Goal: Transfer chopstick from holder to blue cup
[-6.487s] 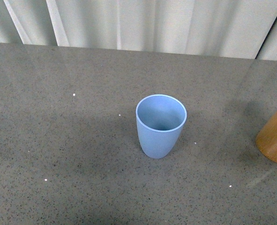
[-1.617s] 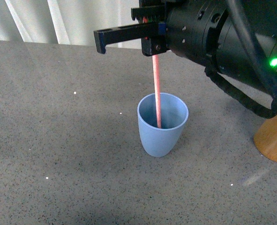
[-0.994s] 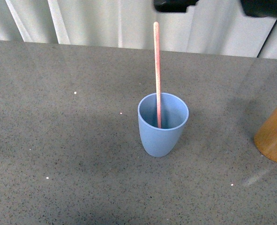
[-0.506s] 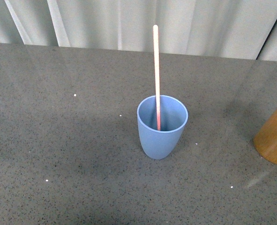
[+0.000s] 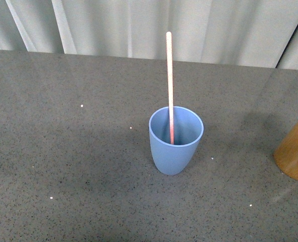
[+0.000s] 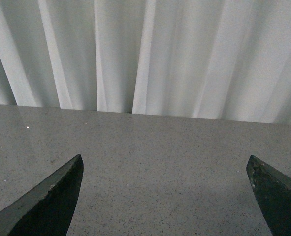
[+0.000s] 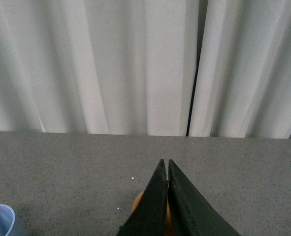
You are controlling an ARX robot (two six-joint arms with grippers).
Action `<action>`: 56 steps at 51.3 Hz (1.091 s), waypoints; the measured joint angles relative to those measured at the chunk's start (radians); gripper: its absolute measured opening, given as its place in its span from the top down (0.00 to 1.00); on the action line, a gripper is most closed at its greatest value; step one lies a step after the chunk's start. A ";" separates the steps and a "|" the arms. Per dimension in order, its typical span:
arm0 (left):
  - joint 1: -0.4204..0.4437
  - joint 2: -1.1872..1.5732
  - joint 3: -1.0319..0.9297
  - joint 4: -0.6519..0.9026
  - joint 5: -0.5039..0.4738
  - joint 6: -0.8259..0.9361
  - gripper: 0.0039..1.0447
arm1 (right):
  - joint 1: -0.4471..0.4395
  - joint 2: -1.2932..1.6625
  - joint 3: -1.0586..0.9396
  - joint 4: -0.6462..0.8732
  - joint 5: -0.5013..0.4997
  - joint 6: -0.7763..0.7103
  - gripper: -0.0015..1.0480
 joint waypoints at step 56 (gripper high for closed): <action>0.000 0.001 0.000 0.000 0.000 0.000 0.06 | 0.000 -0.519 -0.077 -0.416 0.001 0.000 0.99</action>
